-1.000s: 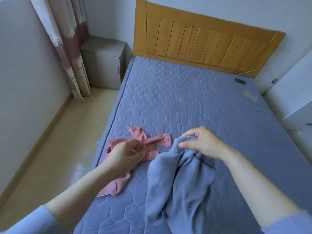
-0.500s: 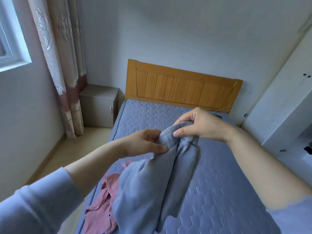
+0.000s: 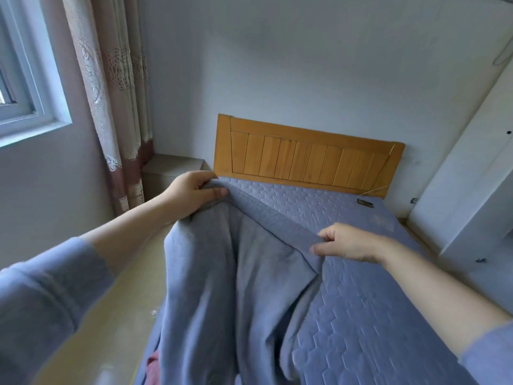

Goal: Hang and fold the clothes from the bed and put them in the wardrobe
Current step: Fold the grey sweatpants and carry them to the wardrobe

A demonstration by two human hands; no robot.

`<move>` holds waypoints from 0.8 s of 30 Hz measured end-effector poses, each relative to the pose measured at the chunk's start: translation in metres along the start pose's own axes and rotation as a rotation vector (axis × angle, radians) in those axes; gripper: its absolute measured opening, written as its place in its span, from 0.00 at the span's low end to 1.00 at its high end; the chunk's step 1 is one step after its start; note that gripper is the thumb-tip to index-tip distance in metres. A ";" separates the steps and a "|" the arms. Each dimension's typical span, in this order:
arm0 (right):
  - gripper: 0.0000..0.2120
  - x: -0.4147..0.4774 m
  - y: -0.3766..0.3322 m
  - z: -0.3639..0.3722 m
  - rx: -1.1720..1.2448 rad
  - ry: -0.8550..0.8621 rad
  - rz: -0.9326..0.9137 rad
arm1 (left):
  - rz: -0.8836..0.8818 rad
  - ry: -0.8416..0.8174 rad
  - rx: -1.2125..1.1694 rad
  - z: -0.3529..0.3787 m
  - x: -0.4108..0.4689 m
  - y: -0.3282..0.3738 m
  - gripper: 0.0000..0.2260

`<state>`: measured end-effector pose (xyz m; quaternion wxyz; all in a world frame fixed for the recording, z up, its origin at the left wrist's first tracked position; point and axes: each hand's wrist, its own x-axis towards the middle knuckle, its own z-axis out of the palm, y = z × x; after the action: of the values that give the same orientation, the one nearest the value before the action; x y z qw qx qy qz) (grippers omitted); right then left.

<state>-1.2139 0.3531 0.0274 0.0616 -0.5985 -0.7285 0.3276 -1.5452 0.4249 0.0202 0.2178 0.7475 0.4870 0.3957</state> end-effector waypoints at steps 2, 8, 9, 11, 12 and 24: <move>0.10 0.003 0.008 0.005 0.262 0.071 -0.016 | -0.054 -0.044 -0.006 0.000 -0.001 -0.004 0.14; 0.19 0.011 0.025 -0.016 -0.037 0.355 -0.113 | -0.268 -0.616 0.550 0.005 -0.025 -0.021 0.22; 0.20 0.011 0.026 -0.021 -0.155 0.364 -0.124 | -0.294 -0.673 0.643 0.010 -0.031 -0.025 0.23; 0.20 0.012 0.023 -0.027 -0.317 0.391 -0.173 | -0.323 -0.694 0.753 0.016 -0.036 -0.033 0.26; 0.20 0.013 0.021 -0.029 -0.361 0.409 -0.207 | -0.339 -0.682 0.779 0.018 -0.036 -0.035 0.27; 0.21 -0.003 0.010 -0.054 -0.741 0.567 -0.511 | -0.408 -0.718 0.926 0.047 -0.053 -0.067 0.18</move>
<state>-1.1789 0.3725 0.0651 0.1182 -0.4486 -0.8728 -0.1517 -1.5558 0.4088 -0.0751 0.0923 0.7427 0.6377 -0.1825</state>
